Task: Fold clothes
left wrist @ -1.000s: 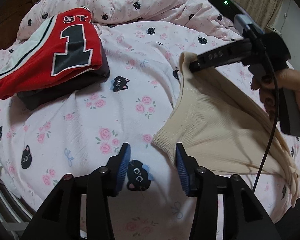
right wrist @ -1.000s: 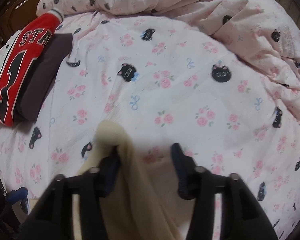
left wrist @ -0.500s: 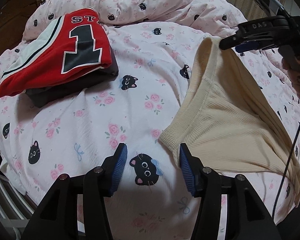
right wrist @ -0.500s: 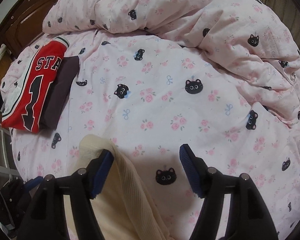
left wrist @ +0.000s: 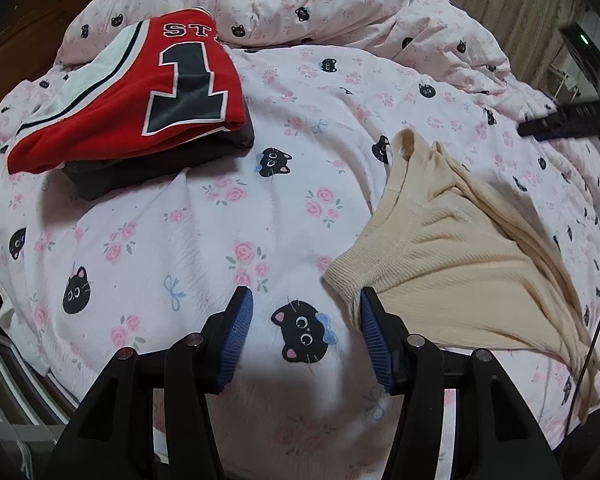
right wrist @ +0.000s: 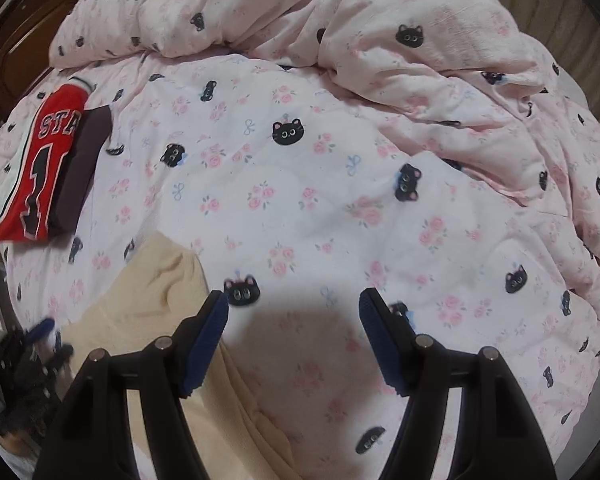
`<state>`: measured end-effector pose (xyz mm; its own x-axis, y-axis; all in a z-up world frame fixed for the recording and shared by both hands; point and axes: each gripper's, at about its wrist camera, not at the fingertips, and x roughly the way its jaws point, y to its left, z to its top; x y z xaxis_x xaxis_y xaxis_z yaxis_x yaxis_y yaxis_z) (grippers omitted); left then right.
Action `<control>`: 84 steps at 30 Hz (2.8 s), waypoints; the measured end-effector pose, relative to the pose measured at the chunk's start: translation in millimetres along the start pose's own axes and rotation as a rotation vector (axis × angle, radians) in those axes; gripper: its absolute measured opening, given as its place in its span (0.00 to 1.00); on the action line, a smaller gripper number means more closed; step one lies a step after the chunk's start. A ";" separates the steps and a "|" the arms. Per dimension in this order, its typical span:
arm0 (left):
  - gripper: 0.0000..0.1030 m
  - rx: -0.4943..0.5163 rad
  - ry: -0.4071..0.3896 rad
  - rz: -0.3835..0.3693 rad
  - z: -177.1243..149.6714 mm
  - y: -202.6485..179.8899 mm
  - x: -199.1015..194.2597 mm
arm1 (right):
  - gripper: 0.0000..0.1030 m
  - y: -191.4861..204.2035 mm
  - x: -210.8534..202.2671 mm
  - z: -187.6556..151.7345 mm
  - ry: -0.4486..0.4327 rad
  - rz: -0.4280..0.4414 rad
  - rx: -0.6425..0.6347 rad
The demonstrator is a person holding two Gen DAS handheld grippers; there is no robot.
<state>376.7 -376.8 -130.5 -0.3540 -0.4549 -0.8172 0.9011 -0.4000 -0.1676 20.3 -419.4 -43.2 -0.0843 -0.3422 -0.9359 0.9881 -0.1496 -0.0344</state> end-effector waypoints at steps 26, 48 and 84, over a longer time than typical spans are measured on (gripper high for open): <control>0.56 0.155 -0.107 -0.163 62.1 -51.3 6.6 | 0.67 -87.9 -74.9 -304.4 -0.064 0.053 0.241; 0.27 0.311 0.082 -0.324 123.2 -91.2 100.9 | 0.67 -89.4 -73.9 -330.7 -0.116 0.014 0.333; 0.05 0.239 0.041 -0.342 125.5 -86.2 105.9 | 0.07 -75.5 -85.2 -315.2 -0.112 -0.054 0.202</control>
<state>230.0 -490.4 -133.5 -0.6080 -0.2335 -0.7588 0.6479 -0.6983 -0.3043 -6.8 -86.6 -71.3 -0.1612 -0.4278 -0.8894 0.9369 -0.3496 -0.0017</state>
